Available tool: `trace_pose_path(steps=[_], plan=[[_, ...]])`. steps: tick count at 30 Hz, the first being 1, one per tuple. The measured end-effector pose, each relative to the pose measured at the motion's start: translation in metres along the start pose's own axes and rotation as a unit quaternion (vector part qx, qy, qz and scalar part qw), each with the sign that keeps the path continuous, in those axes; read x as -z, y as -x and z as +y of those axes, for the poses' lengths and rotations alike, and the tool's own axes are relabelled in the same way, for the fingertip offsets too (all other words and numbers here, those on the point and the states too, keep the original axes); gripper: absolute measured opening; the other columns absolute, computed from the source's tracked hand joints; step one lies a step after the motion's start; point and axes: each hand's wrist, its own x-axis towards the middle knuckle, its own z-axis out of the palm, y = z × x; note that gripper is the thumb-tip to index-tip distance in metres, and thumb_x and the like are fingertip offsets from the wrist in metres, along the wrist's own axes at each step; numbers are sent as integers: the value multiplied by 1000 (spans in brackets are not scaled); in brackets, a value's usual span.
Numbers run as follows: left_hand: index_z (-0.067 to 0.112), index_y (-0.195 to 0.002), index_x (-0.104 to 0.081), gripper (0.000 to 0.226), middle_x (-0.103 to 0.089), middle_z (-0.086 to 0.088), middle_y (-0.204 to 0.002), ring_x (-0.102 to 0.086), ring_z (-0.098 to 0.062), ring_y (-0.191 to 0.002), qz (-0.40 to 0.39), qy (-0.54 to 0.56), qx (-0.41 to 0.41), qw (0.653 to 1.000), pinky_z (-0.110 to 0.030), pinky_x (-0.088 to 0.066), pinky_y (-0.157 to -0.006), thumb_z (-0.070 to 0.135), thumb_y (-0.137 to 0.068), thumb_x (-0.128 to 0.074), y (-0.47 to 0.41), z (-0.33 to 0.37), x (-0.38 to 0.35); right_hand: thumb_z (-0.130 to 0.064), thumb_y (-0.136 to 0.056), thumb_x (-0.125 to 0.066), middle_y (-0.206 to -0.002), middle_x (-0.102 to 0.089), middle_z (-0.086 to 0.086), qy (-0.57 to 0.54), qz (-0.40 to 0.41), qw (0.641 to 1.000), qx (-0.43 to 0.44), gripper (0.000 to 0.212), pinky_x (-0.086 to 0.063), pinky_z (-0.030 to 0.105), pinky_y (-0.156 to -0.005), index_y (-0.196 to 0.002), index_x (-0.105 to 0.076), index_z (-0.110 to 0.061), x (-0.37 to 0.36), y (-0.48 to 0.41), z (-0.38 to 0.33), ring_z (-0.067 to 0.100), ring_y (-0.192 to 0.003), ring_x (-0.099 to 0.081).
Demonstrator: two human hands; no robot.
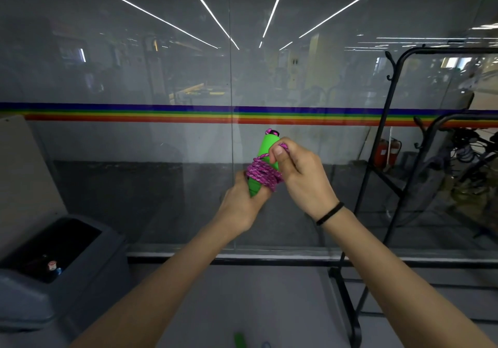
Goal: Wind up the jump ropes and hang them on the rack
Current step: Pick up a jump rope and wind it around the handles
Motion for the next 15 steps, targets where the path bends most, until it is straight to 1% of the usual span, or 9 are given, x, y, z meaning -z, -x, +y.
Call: trace_pose_path(steps=[3, 6, 8, 10, 12, 14, 15], plan=[[15, -117, -37, 44, -61, -5, -98, -60, -23, -87, 7, -9, 20, 1000, -33, -46, -71, 45, -88, -51, -2, -3, 1, -13, -97, -39, -64, -47, -14, -1, 2, 1000, -6, 26, -36, 7, -54, -73, -47, -18, -1, 3, -3, -11, -61, -50], [14, -118, -35, 47, -61, -7, -102, -61, -23, -88, 13, -17, 45, 999, -32, -43, -68, 45, -88, -52, -3, -12, 3, -15, -97, -40, -60, -45, -13, 8, 3, 1000, -14, 26, -34, 9, -51, -73, -48, -16, -3, 7, -4, -6, -56, -49], [14, -117, -34, 47, -61, -7, -102, -60, -21, -85, 12, -19, 48, 999, -30, -42, -63, 46, -87, -53, -2, -15, 5, -16, -97, -40, -59, -44, -12, 11, 4, 1000, -15, 25, -35, 11, -51, -74, -49, -15, -4, 10, -6, -4, -56, -49], [14, -118, -35, 48, -61, -7, -101, -59, -19, -82, 9, -17, 46, 999, -29, -40, -60, 46, -87, -52, -2, -17, 6, -15, -97, -40, -59, -44, -13, 3, 5, 1000, -16, 25, -34, 10, -50, -75, -50, -15, -5, 9, -7, -5, -55, -49], [14, -118, -38, 47, -63, -8, -101, -61, -23, -85, 6, -19, 42, 999, -31, -43, -64, 47, -87, -50, -2, -15, 8, -16, -97, -40, -61, -46, -13, -3, -5, 1000, -19, 23, -34, 9, -50, -79, -53, -14, -3, 8, -9, -8, -56, -50], [20, -105, -44, 33, -64, -7, -96, -62, -23, -83, 4, -4, 29, 1000, -35, -48, -68, 47, -88, -47, -4, -13, 11, -18, -97, -41, -67, -52, -12, -5, -21, 1000, -21, 21, -36, 8, -52, -88, -58, -10, -2, 5, -10, -7, -60, -52], [22, -100, -47, 29, -64, -6, -94, -62, -21, -81, 0, 11, 28, 1000, -35, -49, -70, 48, -89, -45, -4, -12, 12, -20, -97, -42, -73, -58, -9, -9, -28, 999, -23, 20, -38, 7, -55, -93, -59, -10, -2, 3, -10, -6, -65, -55]])
